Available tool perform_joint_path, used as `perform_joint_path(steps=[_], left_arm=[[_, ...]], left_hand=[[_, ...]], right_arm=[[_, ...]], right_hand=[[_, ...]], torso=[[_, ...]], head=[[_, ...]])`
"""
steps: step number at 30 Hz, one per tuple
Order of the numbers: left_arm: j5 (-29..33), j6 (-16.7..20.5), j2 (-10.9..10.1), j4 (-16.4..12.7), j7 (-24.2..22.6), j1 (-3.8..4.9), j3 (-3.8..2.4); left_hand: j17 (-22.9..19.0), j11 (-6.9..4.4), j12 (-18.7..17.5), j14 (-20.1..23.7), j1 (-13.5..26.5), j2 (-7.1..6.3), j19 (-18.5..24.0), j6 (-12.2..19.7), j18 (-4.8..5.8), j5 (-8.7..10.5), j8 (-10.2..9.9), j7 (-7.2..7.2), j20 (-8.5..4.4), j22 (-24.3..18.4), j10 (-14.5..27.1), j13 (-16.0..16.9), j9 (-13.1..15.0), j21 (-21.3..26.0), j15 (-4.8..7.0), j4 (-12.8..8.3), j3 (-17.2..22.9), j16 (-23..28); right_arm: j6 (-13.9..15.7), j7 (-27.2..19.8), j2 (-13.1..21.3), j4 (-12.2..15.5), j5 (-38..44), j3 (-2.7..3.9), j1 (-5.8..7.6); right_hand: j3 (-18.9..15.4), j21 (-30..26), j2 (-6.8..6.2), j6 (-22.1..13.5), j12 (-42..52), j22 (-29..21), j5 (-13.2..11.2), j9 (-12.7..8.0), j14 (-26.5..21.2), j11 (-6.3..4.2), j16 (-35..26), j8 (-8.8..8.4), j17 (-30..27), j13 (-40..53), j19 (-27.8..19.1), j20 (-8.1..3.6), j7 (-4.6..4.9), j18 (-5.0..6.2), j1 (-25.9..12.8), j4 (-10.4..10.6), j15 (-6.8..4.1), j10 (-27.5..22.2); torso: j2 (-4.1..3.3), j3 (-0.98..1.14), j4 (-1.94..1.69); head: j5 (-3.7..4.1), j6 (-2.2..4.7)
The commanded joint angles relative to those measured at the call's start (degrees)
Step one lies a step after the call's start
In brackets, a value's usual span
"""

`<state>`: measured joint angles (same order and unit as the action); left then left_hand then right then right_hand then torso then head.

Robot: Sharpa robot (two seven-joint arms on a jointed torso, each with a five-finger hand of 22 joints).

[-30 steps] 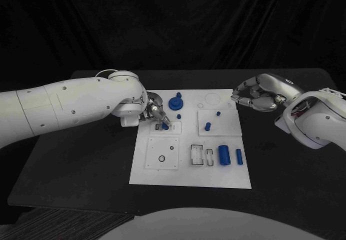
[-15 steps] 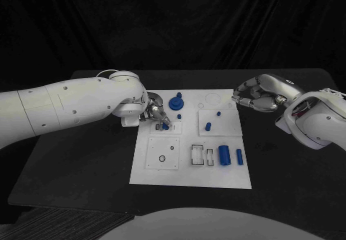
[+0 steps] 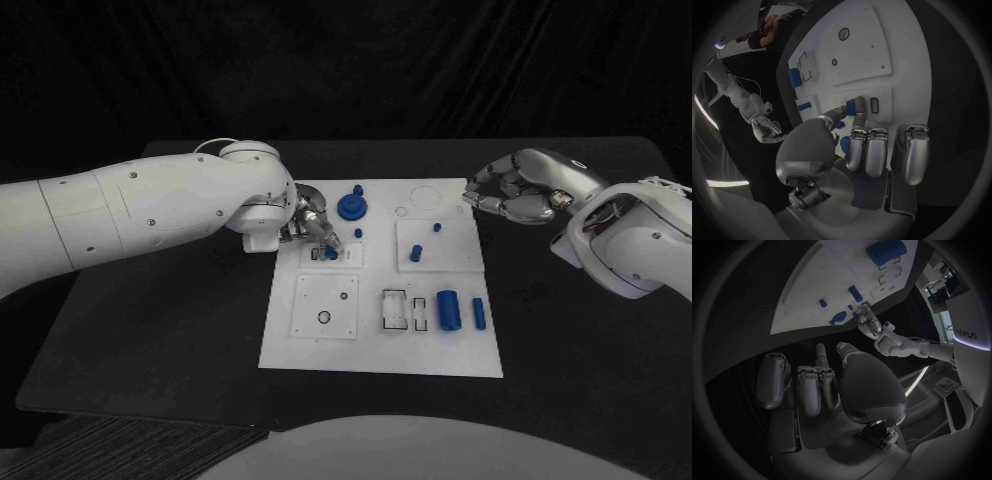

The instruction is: Assemble the parts on the task board

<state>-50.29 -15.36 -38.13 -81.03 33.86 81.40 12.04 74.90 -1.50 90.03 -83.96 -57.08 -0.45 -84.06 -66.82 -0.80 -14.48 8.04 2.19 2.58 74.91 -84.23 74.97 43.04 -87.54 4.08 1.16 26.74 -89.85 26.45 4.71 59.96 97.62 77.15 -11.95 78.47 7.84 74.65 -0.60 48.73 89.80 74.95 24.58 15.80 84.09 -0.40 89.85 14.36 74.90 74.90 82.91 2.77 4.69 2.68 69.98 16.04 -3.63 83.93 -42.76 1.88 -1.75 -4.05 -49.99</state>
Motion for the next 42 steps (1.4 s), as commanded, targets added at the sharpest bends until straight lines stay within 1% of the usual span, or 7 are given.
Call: perform_joint_path(steps=[1,2,12,22,29,35,42], left_arm=[[0.2,-1.5,0.2,0.1,-0.1,-0.41,0.11],[0.2,-1.5,0.2,0.1,-0.1,-0.44,0.11],[0.2,-2.1,0.3,0.4,0.3,-0.59,0.11],[0.2,-2.2,0.4,0.6,0.2,-0.65,0.11],[0.2,-2.2,0.3,0.8,0.3,-0.68,0.11],[0.2,-1.3,0.3,0.7,0.2,-0.71,0.11],[0.2,0.5,0.1,0.5,-0.4,-0.71,0.10]], left_hand=[[15.1,0.14,0.0,-6.0,1.0,-0.02,-3.2,-0.4,-0.15,1.51,-0.3,-0.12,0.22,13.3,-5.8,15.0,-0.1,0.4,-0.35,0.3,-0.7,-0.2],[15.1,0.18,0.0,-6.0,1.6,0.07,-3.2,-0.5,-0.17,3.00,-0.6,-0.05,0.24,13.3,-5.8,15.0,-0.2,0.4,-0.39,1.1,-1.9,-0.2],[15.1,0.37,0.0,-6.0,3.7,0.23,-3.0,-1.0,-0.23,7.14,-1.2,0.13,0.38,13.2,-5.8,15.0,-0.2,0.7,-0.54,4.6,-7.0,-0.2],[15.1,0.33,0.0,-6.0,4.6,0.31,-3.0,-1.3,-0.25,8.82,-1.0,0.06,0.38,13.2,-5.8,15.0,0.5,0.8,-0.52,6.3,-9.6,-0.2],[15.1,0.37,0.0,-6.0,5.9,0.94,-3.0,-1.0,-0.26,10.45,-0.9,0.12,0.40,13.2,-5.8,15.0,1.4,0.9,-0.55,8.4,-11.9,-0.2],[15.1,0.21,0.0,-6.0,8.1,1.13,-3.1,-1.7,-0.22,11.58,0.1,-0.09,0.32,13.4,-5.8,15.0,3.5,0.8,-0.42,11.4,-15.3,-0.2],[15.1,0.03,0.0,-6.0,10.5,0.43,-3.2,-1.5,-0.21,11.75,0.9,-0.25,0.07,13.4,-5.8,15.0,5.8,0.8,-0.22,14.8,-19.1,-0.2]], right_arm=[[-0.4,0.9,0.0,0.0,0.1,0.03,-0.15],[-0.4,0.9,0.0,0.0,0.1,0.03,-0.16],[-0.5,1.0,0.0,-0.1,0.1,0.03,-0.31],[-0.6,1.0,-0.1,-0.2,0.1,0.03,-0.38],[-0.8,1.1,0.0,-0.3,0.1,0.03,-0.44],[-0.7,1.1,-0.1,-0.3,0.1,0.03,-0.53],[-0.5,1.0,0.0,-0.3,0.1,0.03,-0.57]], right_hand=[[0.3,-0.2,-0.03,-0.1,0.2,10.3,0.2,-0.1,5.9,0.07,0.2,-0.37,15.1,15.1,-0.2,0.01,0.25,0.87,0.5,0.0,-0.02,6.1],[0.3,-0.2,-0.03,-0.1,0.2,10.3,0.2,-0.1,5.9,0.07,0.2,-0.37,15.1,15.1,-0.2,0.01,0.25,0.87,0.5,0.0,-0.02,6.1],[0.4,-0.3,-0.07,-0.1,0.2,10.3,0.3,-0.1,5.9,0.05,0.2,-0.37,15.1,15.1,-0.3,0.01,0.24,0.88,0.8,-0.1,-0.03,6.1],[0.5,-0.4,-0.12,-0.1,0.2,10.2,0.5,-0.1,5.9,0.05,0.2,-0.37,15.1,15.1,-0.3,0.01,0.24,0.90,0.9,-0.2,-0.03,6.1],[0.5,-0.4,-0.13,0.0,0.2,10.2,0.6,-0.1,5.9,0.05,0.2,-0.35,15.1,15.1,-0.3,0.00,0.24,0.91,1.0,-0.2,-0.04,6.1],[0.5,-0.5,-0.15,0.0,0.2,10.2,0.7,-0.1,5.9,0.05,0.2,-0.35,15.1,15.1,-0.4,0.00,0.24,0.93,1.1,-0.2,-0.04,6.1],[0.5,-0.5,-0.15,0.0,0.2,10.2,0.7,-0.1,5.9,0.05,0.2,-0.35,15.1,15.1,-0.4,0.00,0.24,0.93,1.1,-0.2,-0.04,6.1]], torso=[[0.00,-0.02,0.10],[0.00,-0.02,0.11],[0.01,-0.02,0.05],[0.06,-0.03,0.02],[0.08,0.01,0.00],[0.06,0.00,0.06],[0.05,0.00,0.03]], head=[[-0.07,-0.01],[-0.08,-0.01],[-0.17,-0.01],[-0.14,-0.01],[-0.14,-0.01],[-0.16,-0.01],[0.05,-0.01]])
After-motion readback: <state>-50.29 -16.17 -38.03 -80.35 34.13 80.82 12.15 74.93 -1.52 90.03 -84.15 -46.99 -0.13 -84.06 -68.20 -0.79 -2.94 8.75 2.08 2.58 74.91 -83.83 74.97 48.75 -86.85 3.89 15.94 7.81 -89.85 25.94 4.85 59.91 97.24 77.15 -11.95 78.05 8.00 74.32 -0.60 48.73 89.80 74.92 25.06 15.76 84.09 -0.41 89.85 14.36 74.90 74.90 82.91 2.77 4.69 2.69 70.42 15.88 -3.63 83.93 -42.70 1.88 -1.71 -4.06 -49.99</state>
